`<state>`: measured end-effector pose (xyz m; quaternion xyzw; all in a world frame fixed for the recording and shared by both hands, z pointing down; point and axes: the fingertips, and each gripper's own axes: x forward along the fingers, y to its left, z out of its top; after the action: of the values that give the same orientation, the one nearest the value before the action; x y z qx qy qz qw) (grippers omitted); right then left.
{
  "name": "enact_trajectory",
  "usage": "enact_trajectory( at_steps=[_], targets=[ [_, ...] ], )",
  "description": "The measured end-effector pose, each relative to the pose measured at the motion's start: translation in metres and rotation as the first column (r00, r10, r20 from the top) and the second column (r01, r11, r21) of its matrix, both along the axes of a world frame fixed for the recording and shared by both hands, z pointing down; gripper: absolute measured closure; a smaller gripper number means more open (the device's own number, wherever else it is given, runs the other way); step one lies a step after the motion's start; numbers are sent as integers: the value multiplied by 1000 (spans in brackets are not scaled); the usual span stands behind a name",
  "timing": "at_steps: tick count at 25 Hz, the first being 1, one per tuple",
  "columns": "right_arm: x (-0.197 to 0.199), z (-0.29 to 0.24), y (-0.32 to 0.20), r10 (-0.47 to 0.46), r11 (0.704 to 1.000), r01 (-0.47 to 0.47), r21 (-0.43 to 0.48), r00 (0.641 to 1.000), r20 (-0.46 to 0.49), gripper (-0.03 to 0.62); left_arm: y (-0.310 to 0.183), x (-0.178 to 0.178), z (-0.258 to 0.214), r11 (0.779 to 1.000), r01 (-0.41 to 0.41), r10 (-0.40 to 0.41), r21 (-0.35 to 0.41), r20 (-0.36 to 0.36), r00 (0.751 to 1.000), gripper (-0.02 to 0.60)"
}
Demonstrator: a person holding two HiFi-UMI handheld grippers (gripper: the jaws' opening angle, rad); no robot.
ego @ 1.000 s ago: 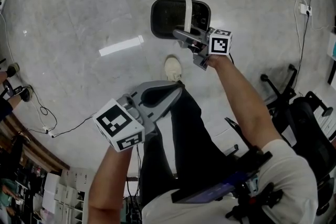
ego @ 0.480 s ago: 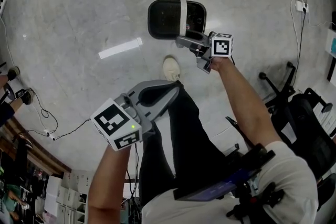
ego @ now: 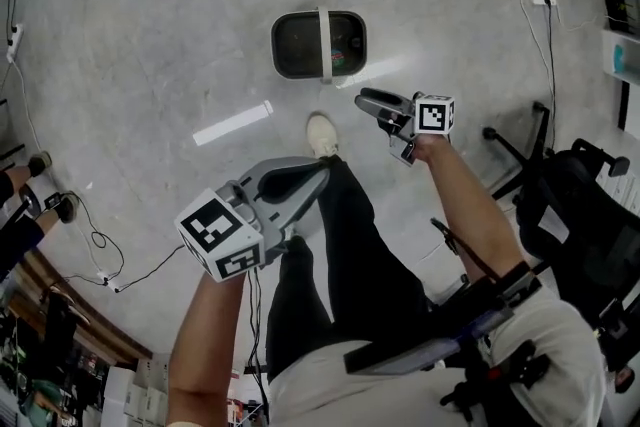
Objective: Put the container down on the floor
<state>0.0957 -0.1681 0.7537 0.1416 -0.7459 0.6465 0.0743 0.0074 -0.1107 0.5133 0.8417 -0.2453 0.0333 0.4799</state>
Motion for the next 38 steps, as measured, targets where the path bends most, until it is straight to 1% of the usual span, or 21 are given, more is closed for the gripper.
enact_trajectory(
  at_steps=[2, 3, 4, 7, 9, 12, 15, 17, 20, 25, 28, 31, 34, 38],
  targets=[
    [3, -28, 12, -10, 997, 13, 81, 999, -44, 359, 16, 1, -20, 1000, -16, 16, 19, -1, 1000, 572],
    [4, -44, 18, -6, 992, 13, 123, 998, -56, 380, 24, 1, -29, 999, -25, 25, 29, 0, 1000, 572],
    [3, -61, 23, 4, 988, 6, 156, 998, -61, 415, 34, 1, -39, 999, -33, 33, 41, 3, 999, 572],
    [0, -115, 47, 32, 973, -13, 230, 996, -78, 548, 68, 2, -70, 996, -54, 54, 68, -4, 999, 572],
    [-6, -151, 71, 49, 967, -25, 255, 995, -87, 565, 96, -2, -92, 996, -61, 62, 71, -13, 998, 572],
    [-21, -208, 111, 42, 955, -10, 296, 994, -100, 571, 135, -9, -128, 994, -63, 64, 87, -15, 998, 572],
    [-37, -267, 145, 20, 932, 15, 362, 995, -93, 572, 167, -14, -162, 990, -62, 60, 126, 18, 998, 572],
    [-47, -306, 173, 4, 917, 29, 398, 997, -80, 573, 192, -15, -188, 985, -75, 72, 158, 25, 997, 572],
    [-62, -362, 209, -15, 890, 38, 453, 998, -54, 576, 224, -18, -225, 974, -81, 80, 210, 14, 997, 572],
    [-82, -437, 272, -29, 849, 45, 527, 999, -38, 576, 276, -32, -275, 962, -53, 56, 267, -3, 998, 572],
    [-94, -471, 302, -47, 808, 64, 585, 998, -45, 577, 301, -40, -294, 950, -51, 49, 307, 13, 999, 572],
    [-106, -497, 329, -64, 775, 75, 627, 997, -40, 577, 320, -50, -307, 944, -24, 19, 330, 18, 1000, 572],
    [-112, -514, 356, -87, 745, 96, 660, 995, -47, 577, 339, -56, -316, 940, 10, -15, 341, 13, 1000, 572],
    [-109, -526, 382, -94, 712, 116, 692, 993, -70, 577, 357, -54, -325, 931, 15, -24, 365, 19, 1000, 572]
  ],
)
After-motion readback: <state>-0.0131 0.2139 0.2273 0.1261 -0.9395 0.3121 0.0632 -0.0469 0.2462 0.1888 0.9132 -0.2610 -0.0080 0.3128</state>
